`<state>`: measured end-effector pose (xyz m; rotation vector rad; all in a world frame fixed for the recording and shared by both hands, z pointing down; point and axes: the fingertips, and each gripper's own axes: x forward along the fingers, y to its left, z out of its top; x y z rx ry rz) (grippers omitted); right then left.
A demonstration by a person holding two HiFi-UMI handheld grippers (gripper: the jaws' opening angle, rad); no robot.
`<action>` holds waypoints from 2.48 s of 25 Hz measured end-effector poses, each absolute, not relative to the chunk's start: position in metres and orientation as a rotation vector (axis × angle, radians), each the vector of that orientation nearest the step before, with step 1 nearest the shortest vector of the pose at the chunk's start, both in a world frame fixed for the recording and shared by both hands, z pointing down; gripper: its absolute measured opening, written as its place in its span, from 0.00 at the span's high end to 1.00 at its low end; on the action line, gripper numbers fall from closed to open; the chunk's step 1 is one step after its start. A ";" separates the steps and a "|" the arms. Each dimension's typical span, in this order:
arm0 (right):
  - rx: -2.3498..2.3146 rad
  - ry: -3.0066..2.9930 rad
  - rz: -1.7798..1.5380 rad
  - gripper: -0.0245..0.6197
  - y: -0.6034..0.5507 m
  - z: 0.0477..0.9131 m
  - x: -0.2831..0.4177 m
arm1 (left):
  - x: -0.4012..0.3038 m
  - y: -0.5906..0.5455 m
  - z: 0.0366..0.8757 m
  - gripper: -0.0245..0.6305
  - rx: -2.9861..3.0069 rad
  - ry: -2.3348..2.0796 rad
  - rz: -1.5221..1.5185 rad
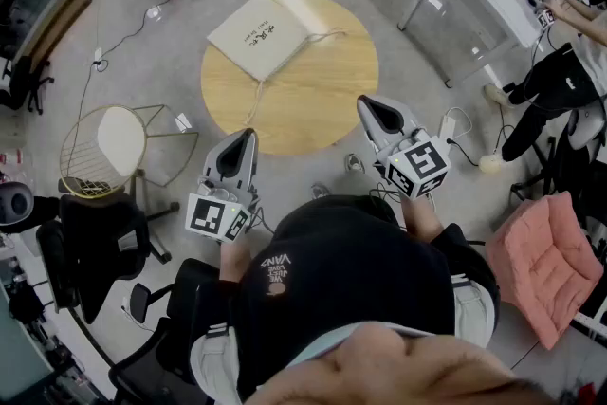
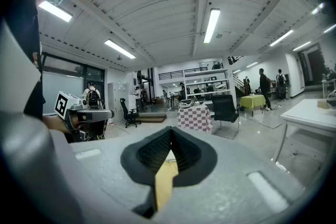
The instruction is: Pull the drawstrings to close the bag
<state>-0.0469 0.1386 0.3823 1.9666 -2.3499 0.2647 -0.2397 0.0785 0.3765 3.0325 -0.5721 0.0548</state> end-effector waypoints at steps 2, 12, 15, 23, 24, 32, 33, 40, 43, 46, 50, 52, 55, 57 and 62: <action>1.969 -2.359 0.265 0.97 0.141 0.385 -0.048 | -0.240 0.080 0.380 0.97 3.030 -0.572 0.058; 1.951 -2.415 0.294 0.96 0.141 0.389 -0.042 | -0.228 0.082 0.387 0.97 3.028 -0.566 0.087; 1.941 -2.424 0.299 0.96 0.136 0.392 -0.031 | -0.218 0.079 0.391 0.97 3.020 -0.575 0.101; 1.866 -2.484 0.302 0.96 0.104 0.388 0.006 | -0.182 0.060 0.388 0.97 2.995 -0.663 0.114; 1.853 -2.493 0.305 0.96 0.100 0.388 0.011 | -0.178 0.057 0.387 0.97 2.991 -0.679 0.117; 1.707 -2.588 0.315 0.96 0.055 0.391 0.047 | -0.142 0.036 0.387 0.97 2.962 -0.826 0.125; 1.690 -2.598 0.315 0.96 0.051 0.392 0.051 | -0.138 0.034 0.388 0.97 2.958 -0.841 0.124; 1.555 -2.662 0.315 0.96 0.021 0.395 0.077 | -0.109 0.021 0.393 0.97 2.913 -0.952 0.114; 1.503 -2.688 0.316 0.96 0.008 0.396 0.087 | -0.101 0.015 0.393 0.97 2.892 -1.016 0.119; 1.440 -2.718 0.313 0.96 -0.004 0.397 0.095 | -0.096 0.011 0.393 0.97 2.855 -1.099 0.113; 1.362 -2.752 0.308 0.96 -0.016 0.400 0.102 | -0.090 0.009 0.397 0.97 2.817 -1.180 0.119; 1.330 -2.761 0.309 0.96 -0.020 0.402 0.107 | -0.089 0.009 0.399 0.97 2.788 -1.228 0.116; 1.278 -2.776 0.315 0.96 -0.025 0.405 0.114 | -0.087 0.012 0.401 0.97 2.744 -1.299 0.104; 1.249 -2.786 0.320 0.96 -0.028 0.408 0.114 | -0.090 0.014 0.404 0.97 2.715 -1.339 0.102; 1.194 -2.800 0.339 0.96 -0.035 0.414 0.110 | -0.099 0.015 0.413 0.97 2.653 -1.409 0.123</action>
